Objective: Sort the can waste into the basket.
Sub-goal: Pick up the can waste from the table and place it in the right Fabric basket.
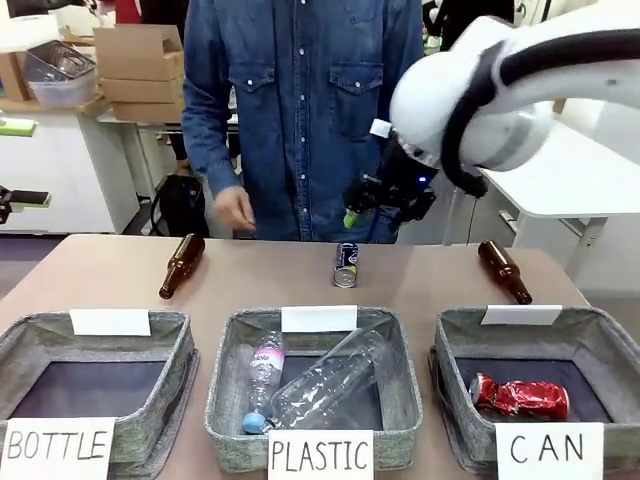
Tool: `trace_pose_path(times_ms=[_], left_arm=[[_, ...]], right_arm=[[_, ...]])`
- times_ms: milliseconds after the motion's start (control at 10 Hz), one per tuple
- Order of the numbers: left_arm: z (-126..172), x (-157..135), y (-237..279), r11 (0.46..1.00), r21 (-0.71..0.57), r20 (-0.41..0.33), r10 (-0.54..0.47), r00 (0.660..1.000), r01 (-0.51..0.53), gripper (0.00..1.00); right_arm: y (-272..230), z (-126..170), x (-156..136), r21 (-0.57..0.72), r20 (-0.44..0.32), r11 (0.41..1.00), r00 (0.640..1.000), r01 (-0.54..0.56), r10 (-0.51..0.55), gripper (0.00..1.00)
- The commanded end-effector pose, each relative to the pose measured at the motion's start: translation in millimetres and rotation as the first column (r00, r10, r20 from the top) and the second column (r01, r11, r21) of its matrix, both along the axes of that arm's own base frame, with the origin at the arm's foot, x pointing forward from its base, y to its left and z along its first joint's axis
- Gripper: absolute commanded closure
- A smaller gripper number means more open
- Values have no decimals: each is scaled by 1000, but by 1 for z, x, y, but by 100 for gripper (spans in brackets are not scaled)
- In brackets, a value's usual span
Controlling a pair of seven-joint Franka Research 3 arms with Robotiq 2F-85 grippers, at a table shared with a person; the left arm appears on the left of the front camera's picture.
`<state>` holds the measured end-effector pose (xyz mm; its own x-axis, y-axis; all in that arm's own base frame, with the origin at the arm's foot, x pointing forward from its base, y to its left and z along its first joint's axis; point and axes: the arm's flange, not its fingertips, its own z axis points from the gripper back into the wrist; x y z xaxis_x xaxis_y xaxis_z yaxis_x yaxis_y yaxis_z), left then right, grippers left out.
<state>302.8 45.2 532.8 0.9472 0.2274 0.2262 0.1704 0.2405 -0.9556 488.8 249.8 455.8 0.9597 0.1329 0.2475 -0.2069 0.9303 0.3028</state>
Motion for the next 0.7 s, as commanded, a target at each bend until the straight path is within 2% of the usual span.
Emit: trace_pose_path(times_ms=[0,200,300,500,600], left_arm=[[2,-3,1,1000,4,8,-12,1000,12,0],[2,-3,1,1000,4,8,-12,1000,12,0],[2,-3,1,1000,4,8,-12,1000,12,0],[2,-3,1,1000,4,8,-12,1000,12,0],[2,-3,1,1000,4,8,-12,1000,12,0]], right_arm=[[44,-45,39,-171,-34,984,997,59,-66,0],[61,-97,62,-300,-45,952,996,63,-80,0],[66,-114,66,-323,-68,945,995,47,-73,0],[69,-137,70,-317,-106,947,991,49,-87,0],[49,-129,66,-226,-162,973,983,44,-82,0]])
